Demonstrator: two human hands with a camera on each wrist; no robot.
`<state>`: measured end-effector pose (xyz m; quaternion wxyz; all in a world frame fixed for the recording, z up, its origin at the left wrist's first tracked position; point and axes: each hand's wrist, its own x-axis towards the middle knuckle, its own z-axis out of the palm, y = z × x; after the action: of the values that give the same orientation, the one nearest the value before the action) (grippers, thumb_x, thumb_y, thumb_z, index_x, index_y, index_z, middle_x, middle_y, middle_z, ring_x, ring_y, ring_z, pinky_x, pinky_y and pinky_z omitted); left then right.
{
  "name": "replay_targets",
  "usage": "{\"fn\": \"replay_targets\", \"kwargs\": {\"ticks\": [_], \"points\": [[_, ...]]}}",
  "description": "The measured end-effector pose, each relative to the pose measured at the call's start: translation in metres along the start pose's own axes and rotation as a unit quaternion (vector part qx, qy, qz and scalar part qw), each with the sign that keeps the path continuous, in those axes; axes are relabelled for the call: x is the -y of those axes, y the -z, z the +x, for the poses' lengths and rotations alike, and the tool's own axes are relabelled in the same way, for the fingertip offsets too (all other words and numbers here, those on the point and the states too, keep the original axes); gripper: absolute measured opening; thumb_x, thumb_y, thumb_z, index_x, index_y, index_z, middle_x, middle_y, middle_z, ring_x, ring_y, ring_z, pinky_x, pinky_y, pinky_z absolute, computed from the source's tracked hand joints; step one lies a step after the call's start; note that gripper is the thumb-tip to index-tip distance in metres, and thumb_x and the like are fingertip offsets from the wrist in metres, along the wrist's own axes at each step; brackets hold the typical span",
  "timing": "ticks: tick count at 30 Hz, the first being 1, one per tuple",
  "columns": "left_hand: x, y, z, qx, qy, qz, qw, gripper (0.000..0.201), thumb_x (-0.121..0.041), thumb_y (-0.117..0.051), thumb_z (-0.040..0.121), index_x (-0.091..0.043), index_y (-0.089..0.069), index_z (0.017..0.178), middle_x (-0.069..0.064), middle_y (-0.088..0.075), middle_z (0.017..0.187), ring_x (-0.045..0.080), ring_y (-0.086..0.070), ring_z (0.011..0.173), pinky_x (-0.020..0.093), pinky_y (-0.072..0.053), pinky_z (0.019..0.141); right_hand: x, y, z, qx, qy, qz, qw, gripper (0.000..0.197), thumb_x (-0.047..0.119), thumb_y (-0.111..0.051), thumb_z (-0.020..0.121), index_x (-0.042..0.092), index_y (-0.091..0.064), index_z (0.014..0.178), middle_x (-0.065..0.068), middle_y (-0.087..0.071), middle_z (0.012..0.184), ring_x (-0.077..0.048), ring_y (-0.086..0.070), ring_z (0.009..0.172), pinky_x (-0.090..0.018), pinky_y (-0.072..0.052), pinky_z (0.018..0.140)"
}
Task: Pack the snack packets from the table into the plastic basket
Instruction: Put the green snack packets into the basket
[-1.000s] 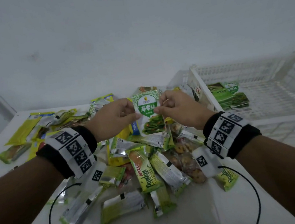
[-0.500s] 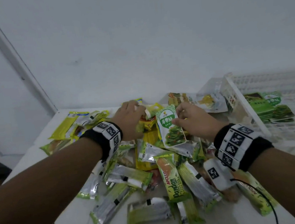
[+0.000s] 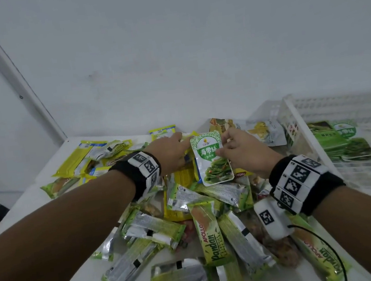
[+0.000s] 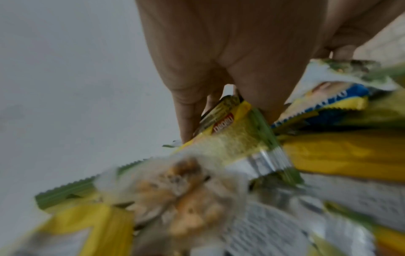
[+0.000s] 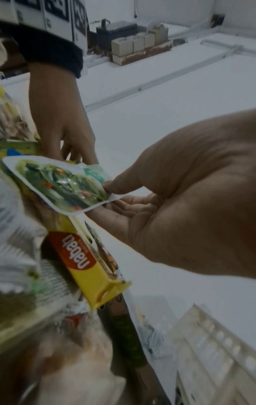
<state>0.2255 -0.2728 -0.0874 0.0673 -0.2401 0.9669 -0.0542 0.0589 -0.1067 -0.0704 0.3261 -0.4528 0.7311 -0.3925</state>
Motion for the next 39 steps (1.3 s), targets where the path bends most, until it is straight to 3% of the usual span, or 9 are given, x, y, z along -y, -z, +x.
{"fn": "replay_targets", "kwargs": {"ticks": [3,7,11,14,18,21,31,36,39], "points": [[0.015,0.022,-0.015,-0.089,0.031,-0.115,0.989,0.052,-0.026,-0.044,0.104,-0.026,-0.027,0.153,0.011,-0.048,0.143,0.031,-0.064,0.102,0.043,-0.052,0.086,0.005,0.004,0.000,-0.004,-0.011,0.052,0.999,0.017,0.019,-0.065,0.100,0.014,-0.051,0.108,-0.006,-0.066,0.099,-0.018,-0.063,0.085,-0.026,-0.053,0.057],[0.051,0.046,-0.043,-0.222,0.130,-0.299,0.919,0.040,-0.022,-0.051,0.101,-0.030,-0.043,0.139,0.002,-0.064,0.073,0.008,-0.052,0.052,0.029,-0.046,0.056,0.006,0.003,0.004,-0.004,-0.009,0.031,0.999,0.016,0.021,-0.065,0.099,0.018,-0.051,0.106,-0.004,-0.065,0.110,-0.019,-0.065,0.095,-0.031,-0.055,0.064],[0.078,0.055,-0.064,-0.281,0.187,-0.372,0.865,0.037,-0.022,-0.054,0.096,-0.037,-0.046,0.129,0.009,-0.071,0.092,0.024,-0.073,0.073,0.043,-0.061,0.072,0.006,-0.004,0.008,0.006,-0.008,0.018,1.000,0.016,0.024,-0.067,0.098,0.022,-0.053,0.105,-0.003,-0.064,0.112,-0.022,-0.064,0.102,-0.042,-0.058,0.081],[0.084,0.059,-0.077,-0.263,0.189,-0.310,0.894,0.038,-0.023,-0.050,0.099,-0.035,-0.042,0.134,0.014,-0.068,0.082,0.030,-0.064,0.065,0.034,-0.052,0.056,0.009,-0.010,0.010,0.014,-0.006,0.004,1.000,0.016,0.025,-0.067,0.098,0.025,-0.053,0.105,-0.001,-0.064,0.113,-0.020,-0.064,0.103,-0.044,-0.058,0.088],[0.094,0.054,-0.093,-0.235,0.180,-0.211,0.932,0.042,-0.027,-0.045,0.104,-0.027,-0.036,0.145,0.012,-0.063,0.109,0.030,-0.057,0.083,0.041,-0.047,0.073,0.014,-0.018,0.014,0.025,-0.010,0.016,1.000,0.015,0.024,-0.067,0.097,0.023,-0.053,0.104,-0.003,-0.065,0.108,-0.019,-0.064,0.085,-0.035,-0.055,0.065],[0.107,0.049,-0.105,-0.232,0.202,-0.195,0.931,0.042,-0.027,-0.043,0.105,-0.024,-0.035,0.147,0.012,-0.060,0.110,0.029,-0.054,0.083,0.039,-0.041,0.072,0.019,-0.023,0.014,0.032,-0.002,0.020,0.999,0.015,0.023,-0.066,0.098,0.021,-0.052,0.103,-0.003,-0.064,0.098,-0.018,-0.055,0.069,-0.034,-0.048,0.060],[0.124,0.026,-0.144,-0.201,0.209,-0.186,0.939,0.042,-0.028,-0.053,0.102,-0.022,-0.043,0.143,0.009,-0.064,0.118,0.024,-0.056,0.088,0.036,-0.043,0.077,0.043,-0.049,0.017,0.063,0.011,0.017,0.998,0.019,0.023,-0.066,0.098,0.019,-0.053,0.110,-0.015,-0.068,0.104,-0.026,-0.061,0.087,-0.047,-0.057,0.080],[0.117,0.009,-0.156,-0.054,0.187,-0.200,0.960,0.049,-0.050,-0.074,0.086,-0.036,-0.049,0.126,-0.003,-0.054,0.120,0.019,-0.057,0.098,0.039,-0.050,0.088,0.050,-0.060,0.023,0.064,0.013,0.006,0.998,0.020,0.023,-0.064,0.099,0.018,-0.051,0.114,-0.012,-0.067,0.106,-0.024,-0.057,0.080,-0.040,-0.051,0.072],[0.114,0.005,-0.157,0.022,0.179,-0.189,0.965,0.054,-0.073,-0.069,0.075,-0.036,-0.059,0.115,-0.007,-0.050,0.118,0.016,-0.050,0.107,0.039,-0.045,0.097,0.051,-0.064,0.024,0.057,0.007,-0.009,0.998,0.023,0.024,-0.063,0.100,0.019,-0.050,0.119,-0.008,-0.064,0.109,-0.024,-0.061,0.087,-0.041,-0.054,0.078]]}}
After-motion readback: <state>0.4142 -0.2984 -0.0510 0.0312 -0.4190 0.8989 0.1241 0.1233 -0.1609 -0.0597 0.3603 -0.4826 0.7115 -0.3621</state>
